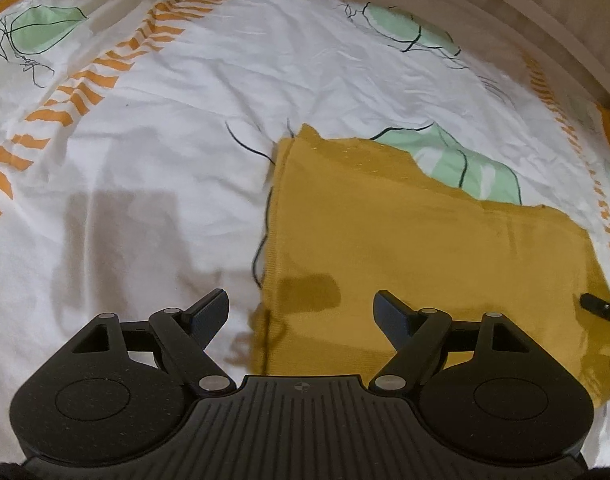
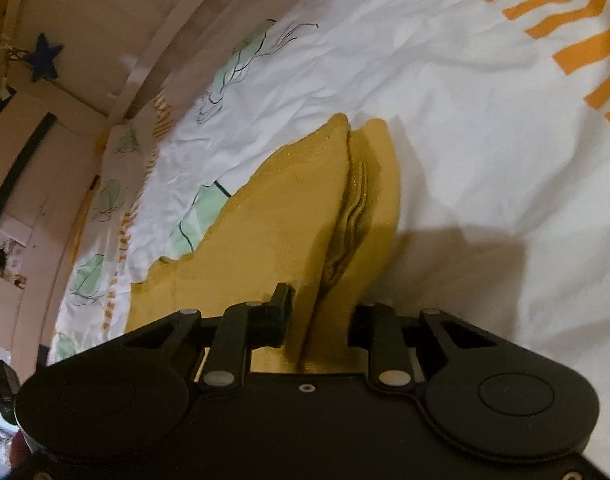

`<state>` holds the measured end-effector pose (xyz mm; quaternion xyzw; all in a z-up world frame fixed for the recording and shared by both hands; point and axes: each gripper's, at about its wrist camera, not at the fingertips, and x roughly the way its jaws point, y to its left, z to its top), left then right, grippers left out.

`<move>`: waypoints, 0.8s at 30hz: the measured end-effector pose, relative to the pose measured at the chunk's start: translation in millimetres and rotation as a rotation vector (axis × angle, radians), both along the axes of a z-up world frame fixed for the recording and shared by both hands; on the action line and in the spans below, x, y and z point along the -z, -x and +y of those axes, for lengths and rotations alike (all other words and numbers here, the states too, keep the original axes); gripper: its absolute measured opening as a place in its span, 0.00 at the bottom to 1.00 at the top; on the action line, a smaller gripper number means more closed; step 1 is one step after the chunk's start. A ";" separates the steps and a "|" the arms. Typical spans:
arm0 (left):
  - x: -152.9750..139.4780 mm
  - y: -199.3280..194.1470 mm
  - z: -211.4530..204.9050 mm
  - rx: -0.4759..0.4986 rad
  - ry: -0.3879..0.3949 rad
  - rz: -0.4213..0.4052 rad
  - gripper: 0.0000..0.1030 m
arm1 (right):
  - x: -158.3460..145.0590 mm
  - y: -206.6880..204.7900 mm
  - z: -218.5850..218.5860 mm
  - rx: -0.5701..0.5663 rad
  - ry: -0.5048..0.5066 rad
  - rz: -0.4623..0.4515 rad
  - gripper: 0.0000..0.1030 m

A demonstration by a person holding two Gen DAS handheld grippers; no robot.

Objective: Fold small clothes
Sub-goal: 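Grasp the sweater side edge with the right tool and fold it over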

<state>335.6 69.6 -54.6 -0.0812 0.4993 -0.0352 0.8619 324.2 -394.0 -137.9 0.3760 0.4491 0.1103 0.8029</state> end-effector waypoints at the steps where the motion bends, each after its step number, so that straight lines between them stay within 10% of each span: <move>1: -0.1 -0.9 2.7 -0.003 0.001 0.002 0.76 | -4.6 0.3 4.6 0.001 0.031 -0.004 0.27; 24: -24.3 1.9 72.6 -0.090 0.061 -0.033 0.76 | -95.8 -36.5 198.2 -0.221 0.172 -0.119 0.23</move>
